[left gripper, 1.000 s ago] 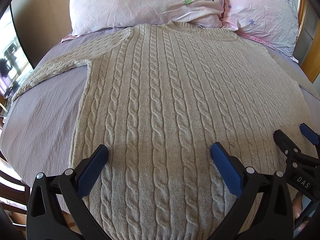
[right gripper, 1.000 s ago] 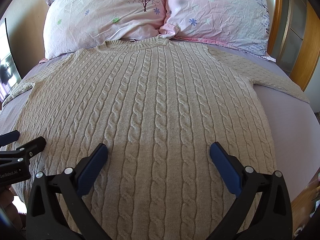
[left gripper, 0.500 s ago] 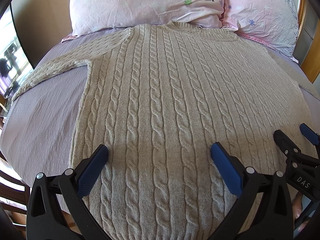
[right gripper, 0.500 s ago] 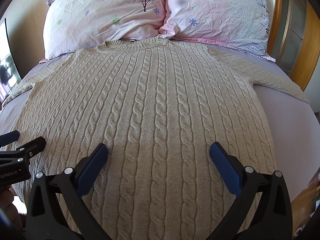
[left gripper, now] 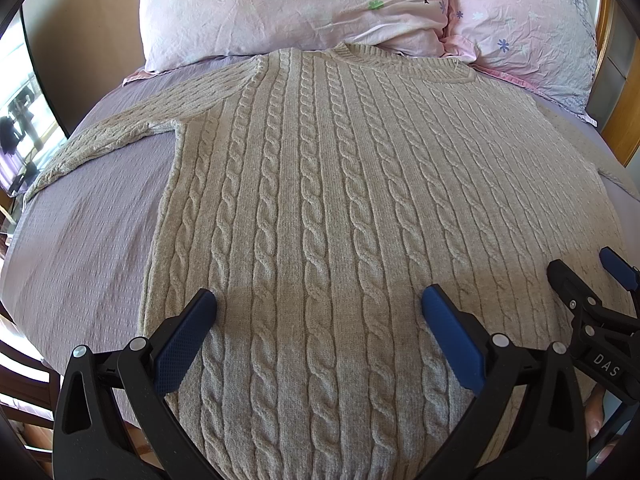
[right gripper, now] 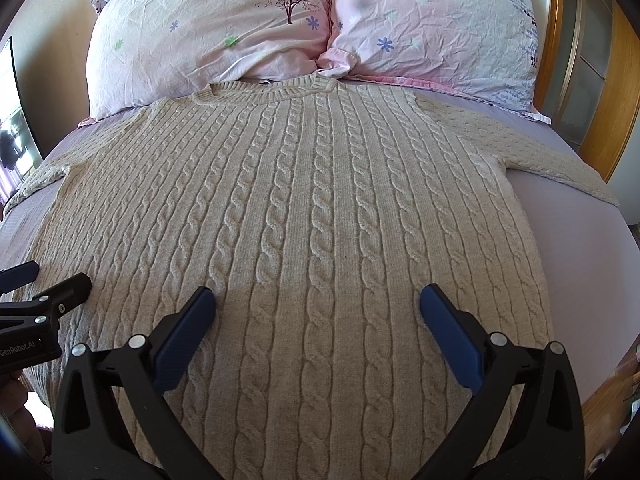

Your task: Fold small clothes

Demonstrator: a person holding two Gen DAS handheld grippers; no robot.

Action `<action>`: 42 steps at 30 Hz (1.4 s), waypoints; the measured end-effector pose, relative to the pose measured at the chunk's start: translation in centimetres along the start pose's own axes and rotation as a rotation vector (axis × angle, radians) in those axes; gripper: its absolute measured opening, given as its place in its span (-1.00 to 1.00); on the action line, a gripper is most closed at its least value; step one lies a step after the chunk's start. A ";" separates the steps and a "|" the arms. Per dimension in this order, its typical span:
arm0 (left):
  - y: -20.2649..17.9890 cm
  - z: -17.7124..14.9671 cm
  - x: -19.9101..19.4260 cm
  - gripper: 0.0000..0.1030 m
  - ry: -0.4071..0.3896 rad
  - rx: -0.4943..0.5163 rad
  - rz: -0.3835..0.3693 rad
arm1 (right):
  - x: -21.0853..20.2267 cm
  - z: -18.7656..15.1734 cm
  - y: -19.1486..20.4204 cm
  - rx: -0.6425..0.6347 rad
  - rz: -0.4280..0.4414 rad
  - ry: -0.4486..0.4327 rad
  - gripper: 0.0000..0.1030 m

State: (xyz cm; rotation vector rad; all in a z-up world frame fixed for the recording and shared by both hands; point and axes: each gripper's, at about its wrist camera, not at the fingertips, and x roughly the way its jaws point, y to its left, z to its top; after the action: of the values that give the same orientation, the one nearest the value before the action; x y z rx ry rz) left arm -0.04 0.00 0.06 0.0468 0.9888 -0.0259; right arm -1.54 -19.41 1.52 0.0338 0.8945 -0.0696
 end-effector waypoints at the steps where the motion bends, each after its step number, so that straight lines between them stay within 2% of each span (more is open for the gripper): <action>1: 0.0 0.0 0.0 0.97 0.000 0.000 0.000 | -0.1 0.1 0.0 -0.001 0.001 0.000 0.97; 4: 0.0 0.0 0.0 0.97 -0.001 0.006 0.001 | -0.5 0.5 -0.1 -0.019 0.018 0.024 0.97; 6: 0.1 -0.1 -0.1 0.97 -0.013 0.013 -0.008 | -0.8 1.3 -0.8 -0.053 0.090 0.069 0.97; 7: 0.1 -0.2 -0.1 0.97 -0.020 0.017 -0.011 | -0.6 2.0 -1.1 -0.051 0.160 0.090 0.96; 8: 0.0 -0.2 -0.4 0.97 -0.028 0.022 -0.013 | -1.3 2.3 -2.2 -0.010 0.270 0.079 0.96; 9: 0.1 -0.6 -0.8 0.97 -0.033 0.027 -0.012 | -1.9 3.2 -4.3 0.048 0.393 0.061 0.96; 10: 0.2 -0.4 -0.7 0.97 -0.037 0.034 -0.013 | -2.4 4.2 -7.2 0.144 0.476 0.028 0.96; 11: 0.3 -0.4 -0.6 0.97 -0.036 0.039 -0.023 | -2.7 5.1 -10.4 0.238 0.472 -0.001 0.96; 12: 0.4 -0.2 -0.5 0.97 -0.040 0.036 -0.040 | -2.9 5.9 -14.1 0.353 0.411 -0.035 0.96; 14: 1.0 0.5 -1.1 0.97 -0.078 0.019 -0.099 | -3.3 7.0 -21.2 0.552 0.186 -0.089 0.94; 15: 1.5 0.7 -1.4 0.97 -0.111 0.005 -0.127 | -3.4 7.2 -24.3 0.623 0.128 -0.120 0.84; 17: 2.6 1.3 -2.3 0.97 -0.193 -0.018 -0.170 | -2.6 7.6 -30.4 0.766 0.063 -0.149 0.76; 19: 3.7 2.1 -2.8 0.97 -0.255 -0.036 -0.198 | -0.9 7.5 -35.7 0.924 0.010 -0.127 0.44; 21: 5.0 2.9 -2.8 0.97 -0.296 -0.063 -0.245 | 0.8 7.3 -39.6 1.039 -0.029 -0.107 0.24; 23: 6.7 3.5 -2.6 0.97 -0.331 -0.118 -0.316 | 2.2 7.2 -42.6 1.123 -0.084 -0.083 0.21; 25: 8.7 4.0 -2.3 0.97 -0.353 -0.190 -0.388 | 3.4 6.7 -44.5 1.195 -0.079 -0.084 0.03; 26: 9.6 4.0 -2.5 0.97 -0.366 -0.223 -0.403 | 3.6 6.6 -45.1 1.215 -0.084 -0.102 0.02; 27: 10.6 4.1 -2.5 0.97 -0.378 -0.251 -0.402 | 3.8 6.6 -45.6 1.225 -0.094 -0.106 -0.02; 29: 12.4 4.5 -2.4 0.97 -0.397 -0.285 -0.346 | 4.6 6.9 -46.2 1.239 -0.116 -0.112 -0.16; 30: 13.3 4.7 -2.4 0.97 -0.402 -0.292 -0.309 | 5.0 6.9 -46.5 1.243 -0.129 -0.116 -0.34; 31: 14.2 5.0 -2.3 0.97 -0.405 -0.297 -0.270 | 5.6 7.2 -46.6 1.240 -0.151 -0.098 -0.76; 32: 15.3 5.1 -2.2 0.97 -0.406 -0.306 -0.239 | 6.1 7.3 -46.7 1.237 -0.155 -0.095 -0.85; 34: 17.5 5.5 -1.9 0.97 -0.396 -0.342 -0.180 | 5.8 8.2 -46.5 1.219 -0.160 -0.120 -0.87; 37: 21.1 5.6 -1.3 0.97 -0.378 -0.423 -0.125 | 3.2 12.7 -41.3 0.995 -0.174 -0.248 -0.88; 40: 24.7 5.3 -1.1 0.97 -0.404 -0.533 -0.102 | 1.0 17.9 -32.1 0.740 -0.035 -0.336 -0.88; 42: 26.9 5.2 -0.9 0.97 -0.419 -0.609 -0.094 | 0.1 20.9 -24.1 0.550 0.088 -0.358 -0.88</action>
State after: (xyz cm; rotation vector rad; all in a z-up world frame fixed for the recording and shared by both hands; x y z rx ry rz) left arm 4.95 26.57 4.45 -0.5444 0.5475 0.1732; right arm 12.93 -44.66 14.52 0.5574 0.4941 -0.2305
